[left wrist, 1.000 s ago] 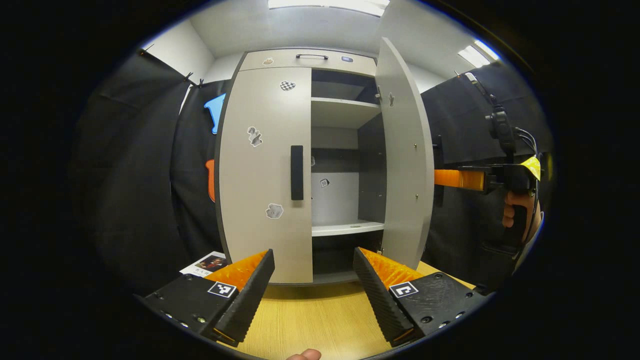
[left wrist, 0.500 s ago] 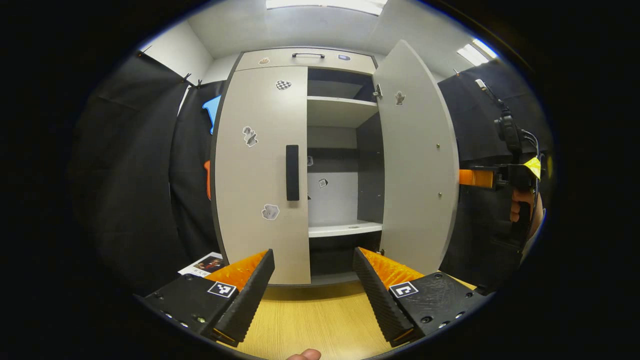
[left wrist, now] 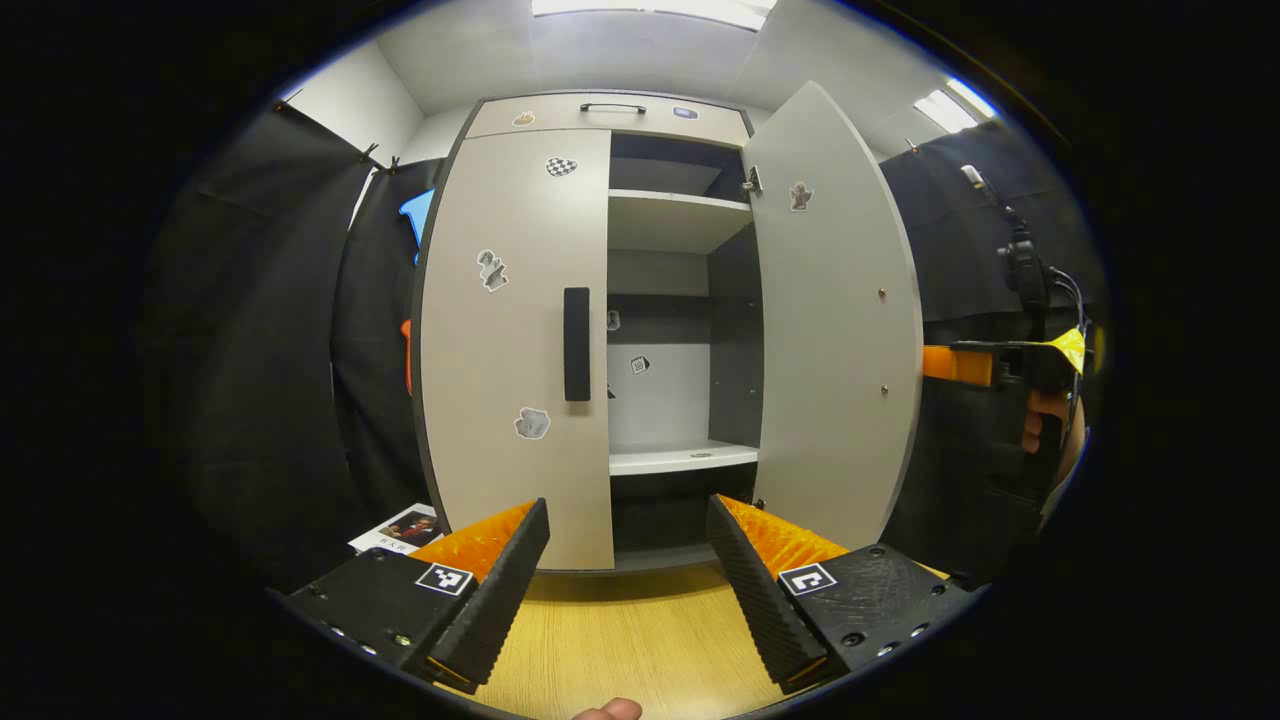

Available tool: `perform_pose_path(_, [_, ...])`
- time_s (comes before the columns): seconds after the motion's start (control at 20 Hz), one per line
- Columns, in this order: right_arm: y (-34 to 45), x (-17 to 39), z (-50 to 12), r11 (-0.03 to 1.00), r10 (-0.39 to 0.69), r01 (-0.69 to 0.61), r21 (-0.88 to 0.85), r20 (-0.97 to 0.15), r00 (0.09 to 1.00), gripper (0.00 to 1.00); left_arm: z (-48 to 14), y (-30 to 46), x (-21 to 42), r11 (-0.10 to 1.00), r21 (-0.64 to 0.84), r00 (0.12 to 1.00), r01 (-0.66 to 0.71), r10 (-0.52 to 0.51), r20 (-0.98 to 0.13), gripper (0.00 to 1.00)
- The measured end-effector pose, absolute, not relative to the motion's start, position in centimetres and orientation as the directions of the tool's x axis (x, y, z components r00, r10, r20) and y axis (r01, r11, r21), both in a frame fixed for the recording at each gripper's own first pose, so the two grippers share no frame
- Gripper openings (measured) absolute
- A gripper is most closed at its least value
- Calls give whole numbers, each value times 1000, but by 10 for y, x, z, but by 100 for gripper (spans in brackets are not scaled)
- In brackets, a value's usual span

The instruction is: Open the right door of the double-door shoe cabinet with the right hand, and open the left door with the left hand.

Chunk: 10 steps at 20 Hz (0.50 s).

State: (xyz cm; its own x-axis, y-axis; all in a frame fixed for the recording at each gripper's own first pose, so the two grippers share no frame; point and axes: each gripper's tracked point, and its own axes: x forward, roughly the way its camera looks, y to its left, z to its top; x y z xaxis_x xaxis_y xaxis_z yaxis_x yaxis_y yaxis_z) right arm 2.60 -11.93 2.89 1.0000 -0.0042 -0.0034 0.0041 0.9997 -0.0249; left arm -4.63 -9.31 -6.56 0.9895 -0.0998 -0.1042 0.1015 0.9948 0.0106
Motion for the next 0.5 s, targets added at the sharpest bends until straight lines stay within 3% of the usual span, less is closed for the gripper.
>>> perform_pose_path(0.25, [-73, -41, 47, 998, 55, -56, 14, 88, 995, 4, -53, -78, -47, 998, 27, 996, 64, -62, -69, 95])
perform_pose_path(0.5, [-29, -26, 32, 994, 108, -110, 22, 57, 992, 4, -46, -68, -49, 998, 17, 997, 65, -64, -39, 95])
